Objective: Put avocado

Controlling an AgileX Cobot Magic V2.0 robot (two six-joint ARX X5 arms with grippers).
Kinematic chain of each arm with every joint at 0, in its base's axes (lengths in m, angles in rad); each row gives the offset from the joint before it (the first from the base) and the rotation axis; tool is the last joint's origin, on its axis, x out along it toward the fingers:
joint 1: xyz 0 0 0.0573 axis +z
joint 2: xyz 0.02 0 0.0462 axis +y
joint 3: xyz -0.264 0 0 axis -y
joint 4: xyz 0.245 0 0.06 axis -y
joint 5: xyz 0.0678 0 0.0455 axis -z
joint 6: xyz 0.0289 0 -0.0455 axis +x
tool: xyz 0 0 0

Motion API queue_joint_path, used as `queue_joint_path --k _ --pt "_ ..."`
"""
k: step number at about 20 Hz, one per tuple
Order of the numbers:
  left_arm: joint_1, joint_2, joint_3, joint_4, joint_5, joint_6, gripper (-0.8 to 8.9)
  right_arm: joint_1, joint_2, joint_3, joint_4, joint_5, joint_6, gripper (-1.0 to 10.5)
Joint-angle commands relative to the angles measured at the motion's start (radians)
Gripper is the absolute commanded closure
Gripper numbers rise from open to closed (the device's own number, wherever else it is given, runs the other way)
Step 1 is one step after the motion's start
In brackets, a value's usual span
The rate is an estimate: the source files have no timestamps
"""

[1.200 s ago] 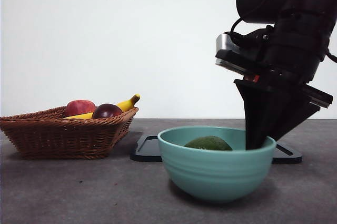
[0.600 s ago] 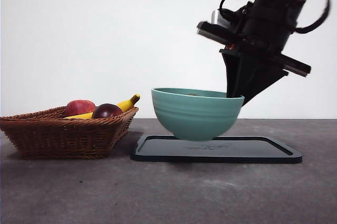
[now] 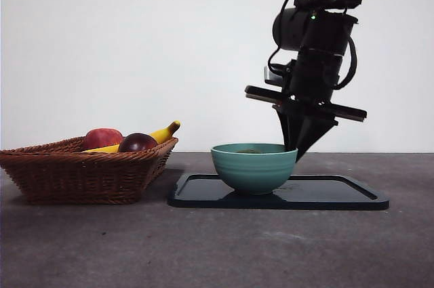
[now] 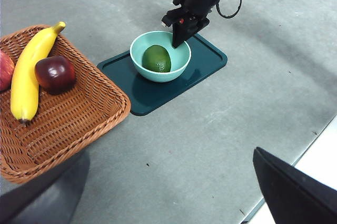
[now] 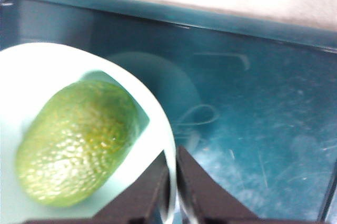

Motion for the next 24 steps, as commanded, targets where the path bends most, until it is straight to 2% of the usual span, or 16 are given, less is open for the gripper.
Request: queue_joint_path --k 1,4,6,8,9,11,14,15,16,18,20,24 --pt "-0.006 0.004 0.012 0.012 -0.001 -0.002 3.14 -0.005 0.04 0.027 -0.01 0.004 -0.005 9.4" --pt "-0.006 0.004 0.012 0.012 -0.001 -0.002 3.14 -0.007 0.04 0.027 -0.005 0.0 -0.008 9.2" --pt "-0.006 0.004 0.012 0.012 -0.001 -0.002 3.14 -0.007 0.04 0.027 -0.006 -0.001 -0.008 7.5" --pt "-0.006 0.004 0.012 0.012 -0.001 -0.002 3.14 -0.008 0.034 0.027 -0.017 0.011 -0.008 7.1" --pt "-0.006 0.004 0.012 0.012 -0.001 -0.002 3.14 -0.009 0.02 0.028 -0.02 0.048 -0.006 7.0" --pt "-0.006 0.004 0.012 0.012 -0.001 -0.002 3.14 -0.009 -0.031 0.034 -0.039 0.115 -0.016 5.2" --pt "-0.006 0.005 0.012 0.012 -0.001 -0.002 3.14 -0.013 -0.145 0.034 -0.114 0.178 -0.056 4.3" --pt "-0.006 0.004 0.012 0.012 -0.001 -0.002 3.14 -0.003 -0.189 0.034 -0.162 0.229 -0.063 3.4" --pt "-0.006 0.004 0.012 0.012 -0.001 -0.002 3.14 0.014 -0.234 0.032 -0.207 0.279 -0.068 3.3" --pt "-0.006 0.004 0.012 0.012 -0.001 -0.002 3.14 0.06 -0.34 0.011 -0.242 0.329 -0.115 3.3" --pt "-0.006 0.004 0.012 0.012 -0.001 -0.002 3.14 0.109 -0.464 -0.074 -0.217 0.345 -0.145 3.3" --pt "-0.006 0.004 0.012 0.012 -0.001 -0.002 3.14 0.19 -0.744 -0.33 -0.153 0.357 -0.156 3.3"
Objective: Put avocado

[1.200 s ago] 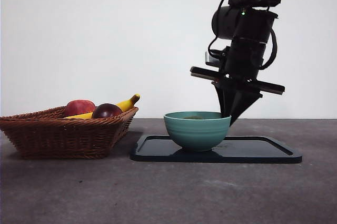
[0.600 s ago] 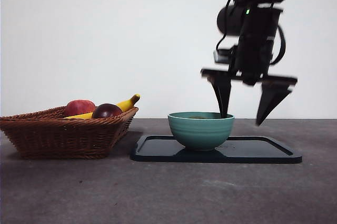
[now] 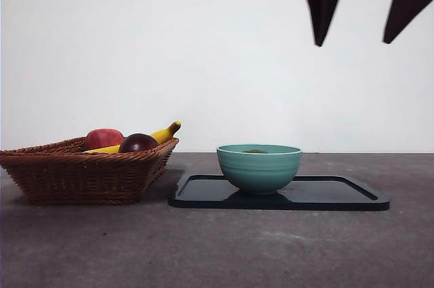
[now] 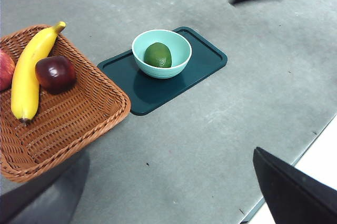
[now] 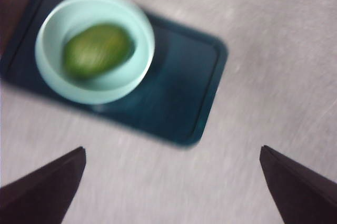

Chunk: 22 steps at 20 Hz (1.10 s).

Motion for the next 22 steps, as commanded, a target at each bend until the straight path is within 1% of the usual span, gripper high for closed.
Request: queue_joint_path --k 1,4,6,8,10,15,22 --pt "-0.006 0.004 0.012 0.012 -0.001 -0.002 3.14 0.041 -0.151 -0.121 0.015 0.01 -0.014 3.3" --pt "-0.006 0.004 0.012 0.011 -0.001 -0.002 3.14 0.09 -0.378 -0.247 0.036 -0.003 -0.013 3.3" --pt "-0.006 0.005 0.012 0.013 -0.001 -0.002 3.14 0.118 -0.51 -0.299 0.05 -0.032 0.002 3.3" --pt "-0.006 0.004 0.012 0.012 -0.001 -0.002 3.14 0.137 -0.609 -0.327 0.026 -0.057 0.027 3.3" --pt "-0.006 0.004 0.012 0.012 -0.001 -0.003 3.14 0.141 -0.682 -0.333 -0.019 -0.061 0.032 3.3" --pt "-0.006 0.005 0.012 0.014 -0.001 -0.002 3.14 0.141 -0.789 -0.333 -0.026 -0.064 0.032 3.3" --pt "-0.006 0.004 0.012 0.014 -0.001 -0.002 3.14 0.141 -0.796 -0.331 -0.011 -0.064 0.032 3.3"
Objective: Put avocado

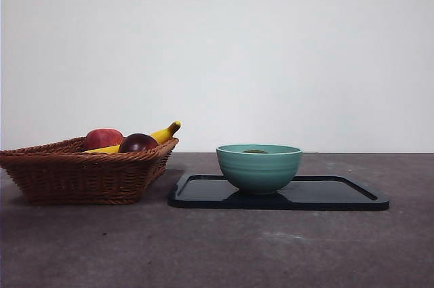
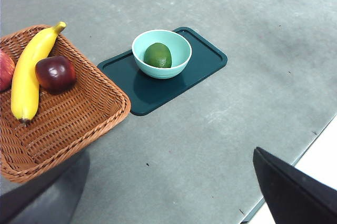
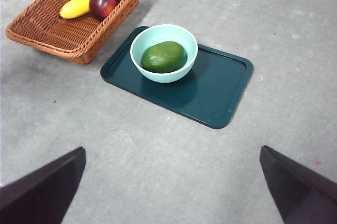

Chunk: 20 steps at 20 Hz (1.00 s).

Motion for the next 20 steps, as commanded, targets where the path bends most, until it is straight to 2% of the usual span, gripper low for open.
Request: queue_joint_path --k 1,7,8,9,10,11,20 --pt "-0.006 0.004 0.012 0.015 -0.001 -0.003 3.14 0.007 0.005 0.008 0.028 -0.001 0.011 3.3" --pt "-0.006 0.005 0.012 0.018 0.0 -0.003 3.27 0.007 0.005 0.008 0.031 -0.001 0.011 3.5" --pt "-0.006 0.005 0.012 0.019 -0.001 -0.003 4.01 0.007 0.005 0.008 0.031 -0.001 0.011 4.4" --pt "-0.006 0.005 0.012 0.016 -0.001 -0.003 5.46 0.007 0.005 0.008 0.031 -0.001 0.011 6.2" --pt "-0.006 0.005 0.012 0.014 -0.001 -0.003 7.6 0.007 0.005 0.008 0.031 -0.001 0.011 8.0" --pt "-0.006 0.005 0.012 0.016 -0.001 -0.003 7.91 0.007 0.005 0.008 0.031 -0.002 0.01 9.5" --pt "-0.006 0.005 0.012 0.016 -0.001 -0.003 7.94 0.007 0.005 0.008 0.032 -0.001 0.01 9.4"
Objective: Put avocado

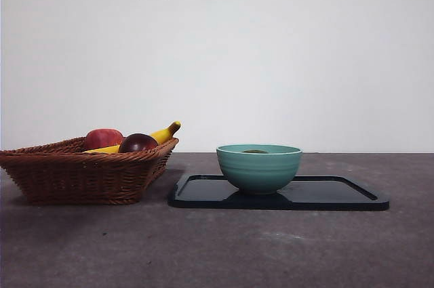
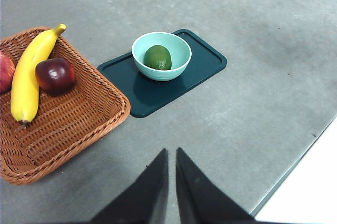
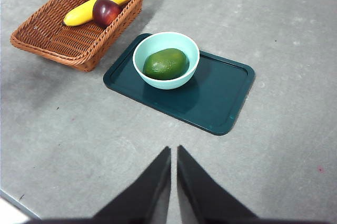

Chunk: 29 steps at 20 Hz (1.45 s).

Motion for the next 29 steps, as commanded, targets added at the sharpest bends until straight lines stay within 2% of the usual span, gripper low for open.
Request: queue_joint_path --k 1,6,8,10,14,16,18,21,27,29 --pt "-0.006 0.005 0.012 0.009 -0.001 0.0 7.94 0.007 0.005 0.008 0.012 0.0 0.01 9.4" --pt "-0.004 0.004 0.012 0.008 -0.001 0.0 7.94 0.007 0.005 0.008 0.012 0.0 0.01 9.4" --pt "0.041 -0.006 0.007 0.011 0.001 0.0 7.94 0.007 0.005 0.008 0.012 0.0 0.01 9.4" --pt "0.18 -0.022 -0.036 0.069 0.005 0.016 7.93 0.007 0.005 0.008 0.012 0.0 0.01 9.4" --pt "0.516 -0.183 -0.36 0.426 0.012 0.012 7.93 0.007 0.005 0.008 0.012 0.0 0.01 9.4" --pt "0.627 -0.29 -0.527 0.533 0.011 -0.015 7.93 0.007 0.005 0.008 0.012 0.0 0.01 9.4" --pt "0.702 -0.389 -0.657 0.547 0.011 -0.016 7.93 0.007 0.005 0.008 0.012 0.0 0.01 9.4" --pt "0.751 -0.479 -0.806 0.592 0.012 -0.029 7.93 0.007 0.005 0.008 0.012 0.0 0.01 9.4" --pt "0.763 -0.505 -0.932 0.729 0.011 0.016 7.93 0.007 0.005 0.008 0.012 0.0 0.01 9.4" --pt "0.765 -0.505 -0.931 0.715 0.011 0.032 7.93 0.007 0.005 0.008 0.012 0.0 0.01 9.4"
